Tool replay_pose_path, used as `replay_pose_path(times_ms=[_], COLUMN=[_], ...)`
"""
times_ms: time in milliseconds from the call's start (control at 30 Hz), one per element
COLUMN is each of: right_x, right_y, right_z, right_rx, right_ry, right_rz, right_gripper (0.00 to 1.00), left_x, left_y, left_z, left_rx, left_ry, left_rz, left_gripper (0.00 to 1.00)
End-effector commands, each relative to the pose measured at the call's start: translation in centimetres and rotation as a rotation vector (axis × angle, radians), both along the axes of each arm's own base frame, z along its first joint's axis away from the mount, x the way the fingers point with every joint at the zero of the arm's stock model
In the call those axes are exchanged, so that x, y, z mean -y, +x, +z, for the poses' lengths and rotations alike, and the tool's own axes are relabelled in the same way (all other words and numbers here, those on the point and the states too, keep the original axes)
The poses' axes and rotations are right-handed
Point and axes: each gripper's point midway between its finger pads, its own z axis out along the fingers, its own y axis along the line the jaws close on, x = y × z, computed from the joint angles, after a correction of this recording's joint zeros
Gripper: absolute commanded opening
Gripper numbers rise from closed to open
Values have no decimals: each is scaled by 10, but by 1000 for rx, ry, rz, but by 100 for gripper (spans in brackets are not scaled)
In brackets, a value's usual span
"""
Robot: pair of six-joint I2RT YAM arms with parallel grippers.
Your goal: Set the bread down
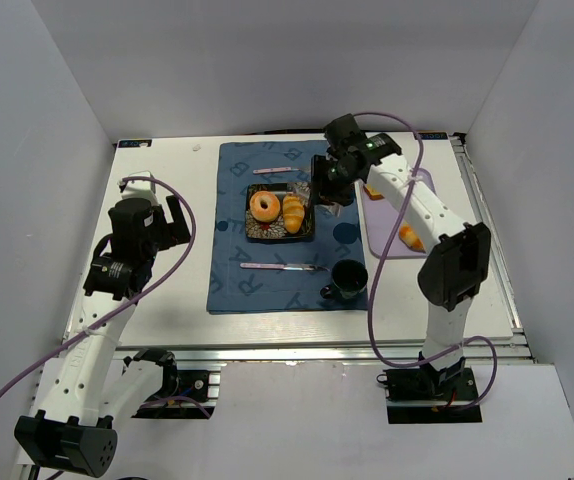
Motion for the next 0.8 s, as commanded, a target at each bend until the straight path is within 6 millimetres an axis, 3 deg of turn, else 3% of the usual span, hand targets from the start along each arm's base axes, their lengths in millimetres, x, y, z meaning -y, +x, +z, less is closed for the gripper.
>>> replay_pose_path(times_ms=[0, 67, 167, 200, 233, 267, 300, 333, 400, 433, 633, 733, 767], right_x=[28, 54, 113, 132, 165, 184, 201, 228, 247, 261, 298, 311, 312], right_y=[6, 8, -1, -14, -20, -27, -42, -51, -68, -78, -120, -138, -145], right_z=[75, 82, 93, 109, 88, 84, 93, 74, 74, 63, 37, 9, -8], right_rx=[176, 195, 226, 259, 223, 218, 246, 211, 216, 181, 115, 48, 3], right_ry=[45, 13, -36, -7, -64, -76, -56, -104, -116, -164, -226, -215, -230], right_rz=[-124, -222, -401, -472, -568, -628, -686, -764, -837, -887, -1139, -1247, -1264], right_gripper=[57, 57, 56, 57, 56, 57, 57, 57, 57, 56, 54, 54, 54], left_x=[4, 5, 4, 3, 3, 2, 3, 3, 2, 2, 8, 8, 7], left_y=[0, 1, 1, 0, 0, 0, -1, -1, -1, 0, 1, -1, -2], left_z=[4, 8, 11, 11, 12, 13, 15, 16, 20, 21, 25, 24, 25], left_rx=[12, 18, 23, 25, 30, 38, 47, 51, 67, 70, 95, 95, 97], left_ry=[-11, -13, -10, -11, -13, -13, -17, -18, -17, -16, -28, -21, -17], left_rz=[-17, -18, -14, -8, -8, -6, -7, -7, -9, -10, -40, -47, -45], left_gripper=[98, 98, 98, 98, 98, 98, 98, 98, 98, 98, 98, 98, 98])
